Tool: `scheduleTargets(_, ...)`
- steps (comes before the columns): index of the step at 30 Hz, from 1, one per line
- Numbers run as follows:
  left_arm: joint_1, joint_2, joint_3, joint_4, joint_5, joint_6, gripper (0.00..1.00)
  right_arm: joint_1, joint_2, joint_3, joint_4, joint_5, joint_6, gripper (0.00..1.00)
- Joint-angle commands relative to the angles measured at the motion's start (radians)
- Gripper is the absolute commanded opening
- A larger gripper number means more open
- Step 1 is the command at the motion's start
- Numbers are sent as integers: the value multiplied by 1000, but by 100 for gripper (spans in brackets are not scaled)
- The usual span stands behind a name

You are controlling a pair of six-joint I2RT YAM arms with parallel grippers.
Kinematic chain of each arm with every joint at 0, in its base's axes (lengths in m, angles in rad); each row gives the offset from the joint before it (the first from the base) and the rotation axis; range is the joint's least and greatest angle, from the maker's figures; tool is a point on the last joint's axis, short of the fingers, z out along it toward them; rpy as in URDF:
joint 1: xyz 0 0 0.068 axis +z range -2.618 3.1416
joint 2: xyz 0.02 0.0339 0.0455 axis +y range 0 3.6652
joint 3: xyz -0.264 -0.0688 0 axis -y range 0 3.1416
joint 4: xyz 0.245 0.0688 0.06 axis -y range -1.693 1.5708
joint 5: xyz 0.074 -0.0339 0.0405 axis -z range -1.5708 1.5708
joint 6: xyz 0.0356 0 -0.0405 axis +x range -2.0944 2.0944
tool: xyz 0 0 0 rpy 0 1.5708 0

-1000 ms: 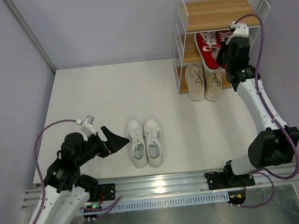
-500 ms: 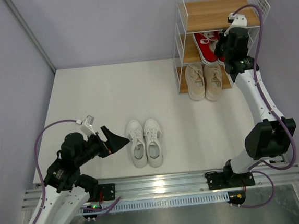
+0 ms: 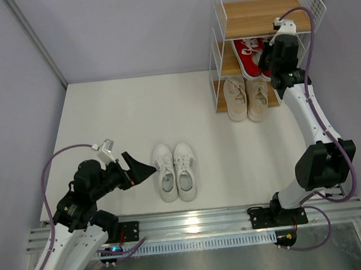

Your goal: Place and organize the shoes onto the shoe shelf

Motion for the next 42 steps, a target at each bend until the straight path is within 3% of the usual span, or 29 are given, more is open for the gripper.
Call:
scheduleTargets(1, -4, -7, -4, 28, -4, -2, 100, -3, -86, 17, 224, 14, -30, 4)
scheduleTargets(16, -2, -11, -24, 54, 11, -18, 100, -1, -144, -47, 213, 25, -53, 4)
scheduleTargets(27, -2, 13, -5, 54, 7, -9, 100, -3, -54, 86, 181, 15, -36, 4)
scheduleTargets(33, -2, 18, -4, 56, 2, -3, 100, -3, -44, 71, 184, 15, -35, 4)
scheduleTargets(34, -2, 24, -5, 57, 3, -2, 100, -3, -47, 68, 190, 15, -35, 6)
scheduleTargets(35, -2, 27, -4, 59, 5, -3, 100, -3, -51, 62, 192, 17, -30, 24)
scheduleTargets(38, -2, 35, -2, 65, 10, -2, 100, -3, -61, 57, 199, 17, -27, 42)
scheduleTargets(39, -2, 36, -4, 68, 10, 0, 100, -1, -63, 59, 206, 17, -27, 53)
scheduleTargets(42, -2, 33, -4, 67, 10, -2, 100, -3, -81, 66, 203, 19, -23, 63)
